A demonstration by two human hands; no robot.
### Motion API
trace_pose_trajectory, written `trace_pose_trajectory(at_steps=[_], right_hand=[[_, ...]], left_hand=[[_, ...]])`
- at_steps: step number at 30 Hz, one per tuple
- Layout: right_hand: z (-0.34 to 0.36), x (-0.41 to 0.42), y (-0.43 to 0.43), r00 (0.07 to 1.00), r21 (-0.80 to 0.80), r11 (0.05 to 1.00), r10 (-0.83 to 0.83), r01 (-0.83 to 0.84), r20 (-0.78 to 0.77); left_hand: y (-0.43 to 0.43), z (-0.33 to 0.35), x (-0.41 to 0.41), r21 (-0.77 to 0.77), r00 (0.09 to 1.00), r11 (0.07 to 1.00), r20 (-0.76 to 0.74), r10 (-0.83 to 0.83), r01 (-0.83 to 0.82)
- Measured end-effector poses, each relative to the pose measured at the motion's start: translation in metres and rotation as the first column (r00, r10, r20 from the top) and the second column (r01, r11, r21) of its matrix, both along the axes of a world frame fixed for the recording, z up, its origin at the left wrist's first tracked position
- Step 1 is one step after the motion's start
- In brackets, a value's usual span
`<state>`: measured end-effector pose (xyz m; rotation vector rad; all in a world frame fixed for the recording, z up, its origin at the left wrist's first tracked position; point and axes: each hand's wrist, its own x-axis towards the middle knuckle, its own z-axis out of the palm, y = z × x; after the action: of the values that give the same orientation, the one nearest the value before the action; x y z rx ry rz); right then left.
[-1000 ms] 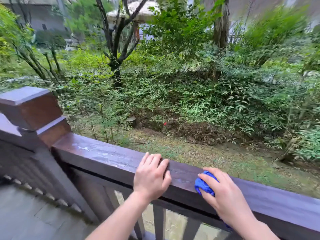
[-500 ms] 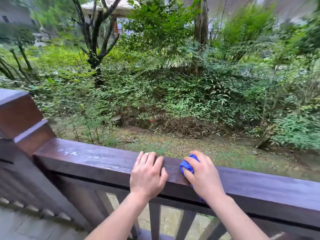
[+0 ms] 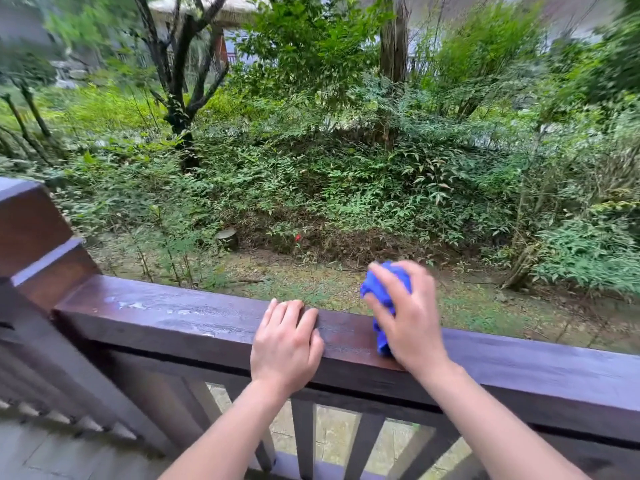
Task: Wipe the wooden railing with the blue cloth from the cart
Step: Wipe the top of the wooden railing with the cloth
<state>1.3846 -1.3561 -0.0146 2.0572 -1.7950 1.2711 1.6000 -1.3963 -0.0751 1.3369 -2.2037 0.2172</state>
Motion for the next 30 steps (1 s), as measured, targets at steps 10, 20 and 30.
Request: trace_pose_trajectory(at_steps=[10,20,30], right_hand=[[-0.022,0.013,-0.008,0.930,0.266,0.954,0.218,-0.139,-0.296],[-0.021,0.054,-0.030,0.962,0.301,0.951,0.151,-0.077,-0.229],[-0.024,0.101,-0.041,0.966,0.281,0.956,0.144,-0.080,-0.216]], left_hand=[[0.001,0.003,-0.001,0.023,1.000,1.000,0.023,0.004,-0.004],[-0.009,0.004,0.058,-0.067,0.982,0.993,-0.157,-0.109,0.099],[-0.039,-0.005,0.101,-0.039,0.998,0.998,-0.047,0.039,-0.041]])
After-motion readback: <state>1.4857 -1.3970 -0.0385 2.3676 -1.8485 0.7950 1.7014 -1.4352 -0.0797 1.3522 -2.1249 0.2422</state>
